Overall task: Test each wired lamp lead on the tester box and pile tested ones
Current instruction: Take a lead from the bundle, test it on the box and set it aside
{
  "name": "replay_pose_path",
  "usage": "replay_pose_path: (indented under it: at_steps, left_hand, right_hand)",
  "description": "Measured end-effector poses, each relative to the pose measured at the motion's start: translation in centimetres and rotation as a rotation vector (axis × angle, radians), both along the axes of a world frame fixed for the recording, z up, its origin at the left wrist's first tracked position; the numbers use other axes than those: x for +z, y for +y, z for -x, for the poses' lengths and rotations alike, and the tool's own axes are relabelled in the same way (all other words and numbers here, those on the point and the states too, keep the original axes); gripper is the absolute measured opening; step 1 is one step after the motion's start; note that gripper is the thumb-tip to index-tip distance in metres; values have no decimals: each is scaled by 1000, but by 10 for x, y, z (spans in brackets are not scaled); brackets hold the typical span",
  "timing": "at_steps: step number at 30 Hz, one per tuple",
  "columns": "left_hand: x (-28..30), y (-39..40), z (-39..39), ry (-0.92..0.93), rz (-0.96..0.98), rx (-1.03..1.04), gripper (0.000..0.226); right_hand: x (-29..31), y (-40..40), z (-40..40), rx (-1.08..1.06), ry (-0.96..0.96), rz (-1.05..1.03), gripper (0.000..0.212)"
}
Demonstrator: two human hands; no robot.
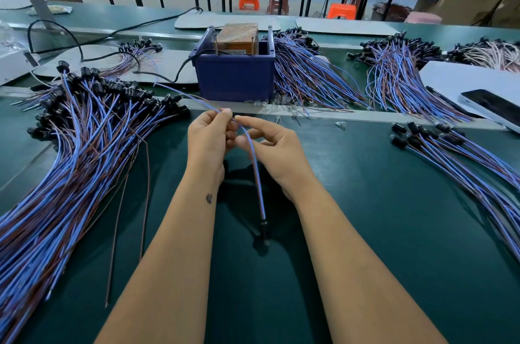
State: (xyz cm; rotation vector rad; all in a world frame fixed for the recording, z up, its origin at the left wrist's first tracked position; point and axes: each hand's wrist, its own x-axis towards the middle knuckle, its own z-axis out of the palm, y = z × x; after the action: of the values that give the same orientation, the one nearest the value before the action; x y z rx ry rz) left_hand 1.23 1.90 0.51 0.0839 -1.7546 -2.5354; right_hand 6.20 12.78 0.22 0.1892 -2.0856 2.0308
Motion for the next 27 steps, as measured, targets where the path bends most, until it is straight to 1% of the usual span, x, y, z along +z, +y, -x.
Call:
replay_pose_path:
  at_steps: [2,3,6,8,10,13,14,15,18,20,21,22,24,27]
  left_hand:
    - [-1,-1,0,-10,-8,9,22]
    - [-1,-2,0,-15,-17,15,20]
    - [1,-4,-2,-14,-107,10,21]
    - [2,-5,-4,14,-109,-28,24]
    - [1,-5,-7,74,1,-76,25]
    - [-2,0,-14,179,309,-150,24]
    - [-2,2,-17,204,382,-179,23]
    - [-1,3,-20,225,418,-203,22]
    - [7,7,-30,281,387,-269,20]
    - [14,15,-39,321,399,-335,16]
    - [17,22,-44,342,410,-369,15]
    - [19,30,-51,363,417,-400,15]
    - [20,48,-65,416,457,-456,15]
    - [20,72,-83,519,602,-509,11]
  right_hand:
    - [2,3,-1,-27,8,138,19]
    - [2,4,-1,-65,-3,194,17]
    - [1,12,2,-186,-79,383,26]
    - [1,16,3,-251,-89,446,30]
    - [1,19,4,-335,-95,452,32]
    - [-2,26,4,-484,-94,417,35]
    - [-3,29,5,-518,-87,416,37]
    - [-4,30,5,-539,-81,427,38]
    - [-7,37,5,-571,-113,439,38]
    - [-6,44,5,-570,-176,392,37]
    - [-4,50,5,-561,-202,332,37]
    - [-2,57,4,-555,-221,231,37]
    - [2,78,0,-555,-240,-44,35]
    - [13,122,-15,-539,-216,-359,29]
